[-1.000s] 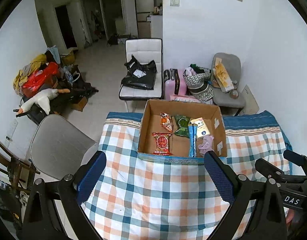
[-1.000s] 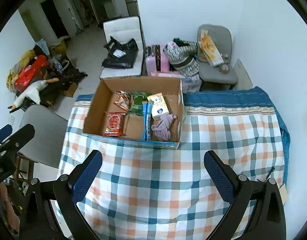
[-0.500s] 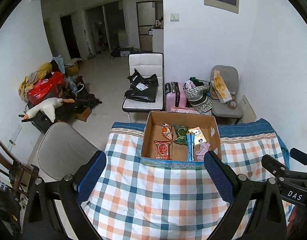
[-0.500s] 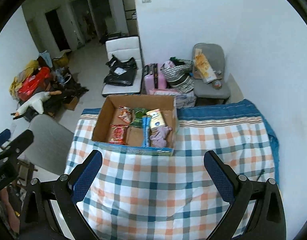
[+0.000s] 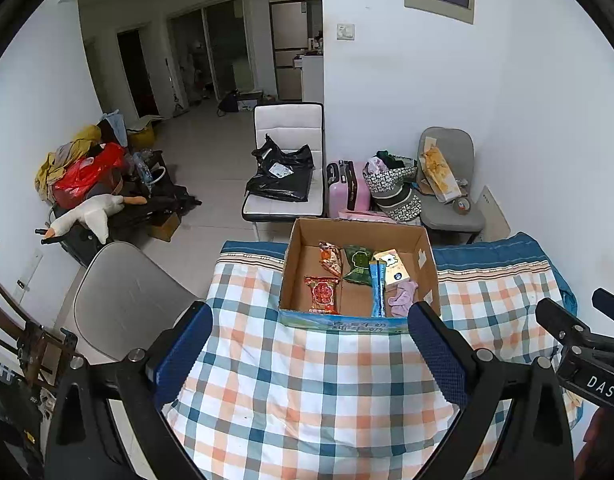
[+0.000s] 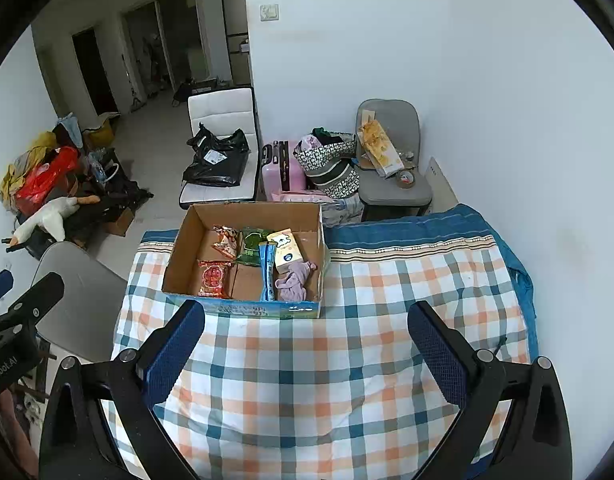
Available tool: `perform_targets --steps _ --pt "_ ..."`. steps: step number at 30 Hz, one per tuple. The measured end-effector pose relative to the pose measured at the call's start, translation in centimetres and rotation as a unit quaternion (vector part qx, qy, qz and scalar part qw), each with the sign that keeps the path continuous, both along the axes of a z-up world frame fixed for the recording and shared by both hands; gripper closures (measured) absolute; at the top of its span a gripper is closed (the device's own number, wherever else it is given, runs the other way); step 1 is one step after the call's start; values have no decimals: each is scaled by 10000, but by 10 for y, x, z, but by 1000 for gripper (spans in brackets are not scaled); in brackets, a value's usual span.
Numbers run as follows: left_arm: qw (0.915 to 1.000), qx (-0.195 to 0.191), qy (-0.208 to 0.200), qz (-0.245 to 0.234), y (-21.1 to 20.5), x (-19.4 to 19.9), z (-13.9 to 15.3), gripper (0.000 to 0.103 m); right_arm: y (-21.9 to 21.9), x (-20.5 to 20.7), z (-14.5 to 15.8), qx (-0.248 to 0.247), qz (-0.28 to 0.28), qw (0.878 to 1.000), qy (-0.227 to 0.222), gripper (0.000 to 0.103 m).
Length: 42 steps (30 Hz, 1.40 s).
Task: Organize soft objects
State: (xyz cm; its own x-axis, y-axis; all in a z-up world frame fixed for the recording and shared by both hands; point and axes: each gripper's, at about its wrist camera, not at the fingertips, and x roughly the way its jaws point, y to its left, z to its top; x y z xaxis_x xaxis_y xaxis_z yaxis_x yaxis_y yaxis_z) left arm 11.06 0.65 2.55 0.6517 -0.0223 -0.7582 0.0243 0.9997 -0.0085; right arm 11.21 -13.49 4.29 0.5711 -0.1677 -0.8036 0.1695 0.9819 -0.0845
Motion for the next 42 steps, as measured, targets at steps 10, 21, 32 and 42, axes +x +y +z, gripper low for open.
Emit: perform_targets --steps 10,21,32,42 --pt "10000 -5 -3 -40 -1 -1 2 3 2 0 8 -21 56 10000 -78 0" --pt "9999 -18 62 -114 -2 1 2 3 2 -2 10 -61 55 9999 -96 0" --pt "9999 -22 49 -112 -2 2 1 3 4 -2 10 -108 67 9999 -106 0" --pt "9999 -31 40 -135 -5 2 1 3 5 -2 11 -103 55 9999 -116 0"
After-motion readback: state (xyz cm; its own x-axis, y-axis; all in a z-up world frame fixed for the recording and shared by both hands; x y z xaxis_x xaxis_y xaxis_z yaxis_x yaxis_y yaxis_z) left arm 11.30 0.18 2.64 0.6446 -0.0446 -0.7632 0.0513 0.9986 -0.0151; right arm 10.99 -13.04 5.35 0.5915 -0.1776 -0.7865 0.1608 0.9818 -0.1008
